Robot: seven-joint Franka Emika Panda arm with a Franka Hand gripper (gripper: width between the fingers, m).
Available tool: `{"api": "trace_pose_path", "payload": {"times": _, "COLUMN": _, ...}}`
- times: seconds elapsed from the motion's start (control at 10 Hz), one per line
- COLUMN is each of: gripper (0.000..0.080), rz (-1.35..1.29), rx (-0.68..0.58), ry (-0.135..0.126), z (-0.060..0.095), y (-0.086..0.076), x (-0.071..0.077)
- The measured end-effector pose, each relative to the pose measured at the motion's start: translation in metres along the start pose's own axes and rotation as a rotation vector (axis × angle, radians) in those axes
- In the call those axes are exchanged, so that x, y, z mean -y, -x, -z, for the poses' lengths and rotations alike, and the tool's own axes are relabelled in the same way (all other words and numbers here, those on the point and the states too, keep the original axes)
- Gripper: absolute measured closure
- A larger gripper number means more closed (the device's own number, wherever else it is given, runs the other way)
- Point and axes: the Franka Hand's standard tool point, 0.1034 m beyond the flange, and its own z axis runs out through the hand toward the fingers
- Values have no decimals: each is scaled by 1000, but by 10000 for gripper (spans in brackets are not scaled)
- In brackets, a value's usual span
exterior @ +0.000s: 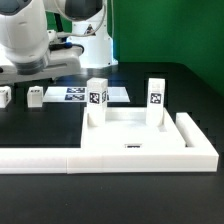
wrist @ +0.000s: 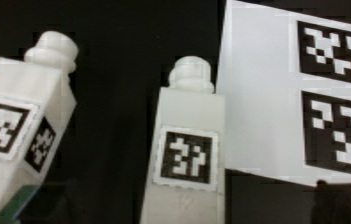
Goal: Assemble square table
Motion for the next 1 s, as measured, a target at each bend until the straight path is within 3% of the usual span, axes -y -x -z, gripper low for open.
{"api": "trace_pose_path", "payload": {"times": 0.1, "gripper": 150, "rz": 2, "rx": -2, "ry": 12, "z": -3, "y": -2, "x": 2}}
{"api": "trace_pose_path", "payload": {"times": 0.3, "gripper": 150, "rz": -53, "rx": 10, "ry": 8, "z": -14, "y": 1, "x": -1}}
{"api": "trace_pose_path", "payload": {"times": 1.0, "gripper": 150, "rz": -29, "rx": -30, "ry": 26, "z": -31, "y": -13, "x": 2}}
